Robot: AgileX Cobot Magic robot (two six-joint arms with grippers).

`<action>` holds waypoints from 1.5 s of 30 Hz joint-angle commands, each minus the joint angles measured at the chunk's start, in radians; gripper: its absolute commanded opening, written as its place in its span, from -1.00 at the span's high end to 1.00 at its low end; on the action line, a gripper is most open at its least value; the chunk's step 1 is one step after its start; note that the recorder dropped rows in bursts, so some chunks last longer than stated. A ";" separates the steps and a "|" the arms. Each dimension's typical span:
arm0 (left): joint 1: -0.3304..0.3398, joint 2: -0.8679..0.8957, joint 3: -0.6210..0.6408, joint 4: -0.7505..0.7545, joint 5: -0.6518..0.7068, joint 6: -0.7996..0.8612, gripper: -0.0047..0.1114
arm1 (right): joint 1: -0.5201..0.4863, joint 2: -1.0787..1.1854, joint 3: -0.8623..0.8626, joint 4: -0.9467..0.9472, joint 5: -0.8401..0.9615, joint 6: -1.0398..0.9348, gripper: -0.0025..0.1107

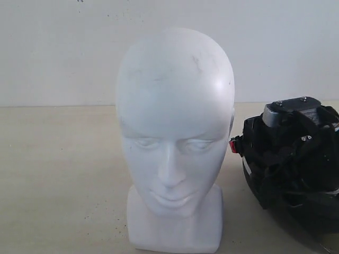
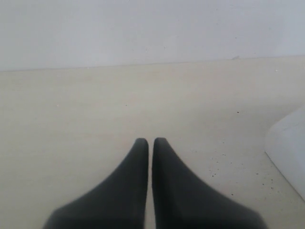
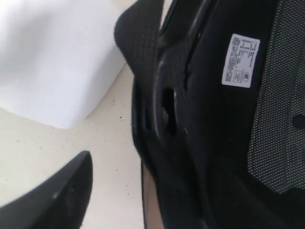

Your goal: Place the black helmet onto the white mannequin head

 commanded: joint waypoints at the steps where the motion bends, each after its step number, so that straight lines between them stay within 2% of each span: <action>1: 0.003 -0.003 0.003 0.002 -0.001 -0.010 0.84 | 0.000 0.030 0.001 0.005 -0.027 -0.026 -0.19; 18: 0.003 -0.003 0.003 0.002 -0.001 -0.010 0.84 | 0.000 0.143 -0.002 0.012 -0.146 -0.011 -0.19; 28: 0.003 -0.003 0.003 0.002 -0.001 -0.010 0.84 | 0.000 0.186 -0.079 0.017 -0.120 0.034 -0.19; 38: 0.003 -0.003 0.003 0.002 -0.001 -0.010 0.84 | 0.000 0.229 -0.086 -0.004 -0.094 0.042 -0.19; 40: 0.003 -0.003 0.003 0.002 -0.001 -0.010 0.84 | 0.000 0.229 -0.086 -0.005 -0.098 0.042 -0.12; 45: 0.003 -0.003 0.003 0.002 -0.001 -0.010 0.84 | 0.000 0.229 -0.086 -0.005 -0.095 0.045 0.31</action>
